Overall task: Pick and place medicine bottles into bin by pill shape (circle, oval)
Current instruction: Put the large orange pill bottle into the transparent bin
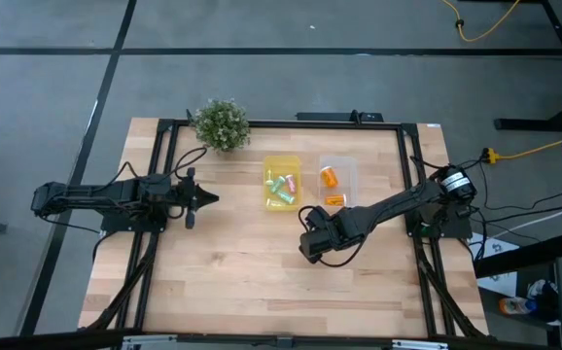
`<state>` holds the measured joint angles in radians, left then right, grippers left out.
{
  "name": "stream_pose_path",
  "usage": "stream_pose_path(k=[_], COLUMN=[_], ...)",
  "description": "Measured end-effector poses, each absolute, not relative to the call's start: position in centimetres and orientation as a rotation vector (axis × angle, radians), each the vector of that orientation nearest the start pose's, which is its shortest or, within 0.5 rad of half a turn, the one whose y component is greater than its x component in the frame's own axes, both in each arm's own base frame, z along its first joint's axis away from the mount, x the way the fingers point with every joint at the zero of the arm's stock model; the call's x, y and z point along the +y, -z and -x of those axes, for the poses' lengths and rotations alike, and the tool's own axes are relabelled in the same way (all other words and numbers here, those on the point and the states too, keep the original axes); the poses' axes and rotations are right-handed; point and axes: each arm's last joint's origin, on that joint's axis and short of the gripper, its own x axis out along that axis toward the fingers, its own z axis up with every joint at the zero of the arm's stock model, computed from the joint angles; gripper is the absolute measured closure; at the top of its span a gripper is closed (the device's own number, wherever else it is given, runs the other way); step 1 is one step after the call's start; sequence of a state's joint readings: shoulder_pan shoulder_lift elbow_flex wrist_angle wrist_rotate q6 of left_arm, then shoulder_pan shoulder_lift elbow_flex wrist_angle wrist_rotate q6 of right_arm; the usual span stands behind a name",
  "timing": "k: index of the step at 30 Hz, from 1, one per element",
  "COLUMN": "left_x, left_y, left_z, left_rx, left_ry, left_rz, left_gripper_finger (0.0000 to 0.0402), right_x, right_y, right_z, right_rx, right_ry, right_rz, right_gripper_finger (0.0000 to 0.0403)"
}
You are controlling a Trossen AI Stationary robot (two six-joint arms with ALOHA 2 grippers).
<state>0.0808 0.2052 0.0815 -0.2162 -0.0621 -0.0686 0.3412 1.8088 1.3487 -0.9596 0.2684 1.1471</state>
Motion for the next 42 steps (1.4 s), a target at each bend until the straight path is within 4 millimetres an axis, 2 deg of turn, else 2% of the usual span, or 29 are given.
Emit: stream_pose_path(k=[11, 31, 35, 42], left_x=[1.01, 1.01, 1.01, 1.01], left_y=[-15.44, -15.44, -15.44, -15.43], left_z=[-10.27, -10.27, -10.27, -10.27], left_rx=[0.335, 0.335, 0.335, 0.336], left_ry=[-0.153, -0.153, -0.153, -0.153], left_rz=[0.071, 0.071, 0.071, 0.071], left_gripper_finger=[0.0379, 0.0379, 0.0379, 0.0379], right_x=[10.92, 10.84, 10.82, 10.85], right_y=[-21.07, -21.09, -21.08, -21.09], right_z=[-32.71, -32.69, -32.66, -32.68], right_rx=[1.17, 1.16, 1.162, 1.16], right_ry=[0.682, 0.692, 0.695, 0.694], right_rz=[-0.588, -0.567, -0.565, -0.568], right_gripper_finger=[0.0171, 0.017, 0.015, 0.0083])
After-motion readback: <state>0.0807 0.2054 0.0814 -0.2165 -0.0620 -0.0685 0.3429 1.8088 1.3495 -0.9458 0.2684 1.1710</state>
